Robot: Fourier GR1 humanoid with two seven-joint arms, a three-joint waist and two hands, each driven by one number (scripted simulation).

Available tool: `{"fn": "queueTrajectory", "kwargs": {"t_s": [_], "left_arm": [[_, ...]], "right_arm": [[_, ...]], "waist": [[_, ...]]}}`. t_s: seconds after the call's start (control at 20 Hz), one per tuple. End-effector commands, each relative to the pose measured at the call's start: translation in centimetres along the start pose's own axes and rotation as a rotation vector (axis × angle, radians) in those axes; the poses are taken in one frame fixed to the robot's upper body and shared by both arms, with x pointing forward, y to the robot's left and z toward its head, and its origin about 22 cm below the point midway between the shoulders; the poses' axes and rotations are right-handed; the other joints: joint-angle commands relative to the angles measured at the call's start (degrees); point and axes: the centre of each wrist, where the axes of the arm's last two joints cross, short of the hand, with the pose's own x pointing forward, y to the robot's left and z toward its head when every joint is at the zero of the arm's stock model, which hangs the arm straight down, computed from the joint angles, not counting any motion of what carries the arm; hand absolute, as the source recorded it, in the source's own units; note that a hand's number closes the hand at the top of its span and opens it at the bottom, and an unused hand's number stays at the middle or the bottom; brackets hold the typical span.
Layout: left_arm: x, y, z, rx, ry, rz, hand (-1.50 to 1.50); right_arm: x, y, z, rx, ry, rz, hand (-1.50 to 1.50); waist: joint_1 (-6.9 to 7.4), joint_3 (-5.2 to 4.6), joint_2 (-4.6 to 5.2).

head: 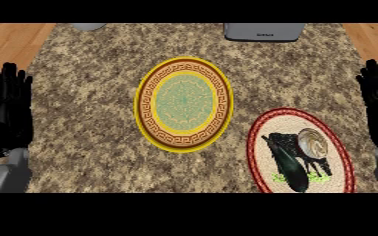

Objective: Pick the cupcake from the placemat and place it in the plate

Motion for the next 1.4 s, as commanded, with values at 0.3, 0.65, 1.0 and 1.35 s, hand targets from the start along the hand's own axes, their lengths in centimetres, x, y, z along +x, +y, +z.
{"fn": "queueTrajectory", "kwargs": {"t_s": [0.3,0.65,1.0,1.35], "left_arm": [[0.0,-4.2,1.1,-0.323,0.038,-0.105,0.0],[0.9,-7.9,1.4,-0.425,0.1,-0.143,0.0],[0.6,-7.3,-0.1,-0.426,0.083,-0.151,0.0],[0.2,-8.9,0.5,-0.424,0.116,-0.144,0.0]], "right_arm": [[10.0,5.8,-1.2,0.638,-0.479,0.243,-1.5],[-3.1,8.7,7.5,0.794,-0.261,0.042,-1.5],[-2.4,3.8,5.6,0.675,-0.501,0.284,-1.5],[4.0,-3.6,3.4,0.7,-0.453,0.534,-1.5]], "waist": [[-0.23,-2.55,-0.1],[-2.52,-0.54,1.7],[-2.58,-0.64,1.59],[-3.49,-0.75,1.52]]}}
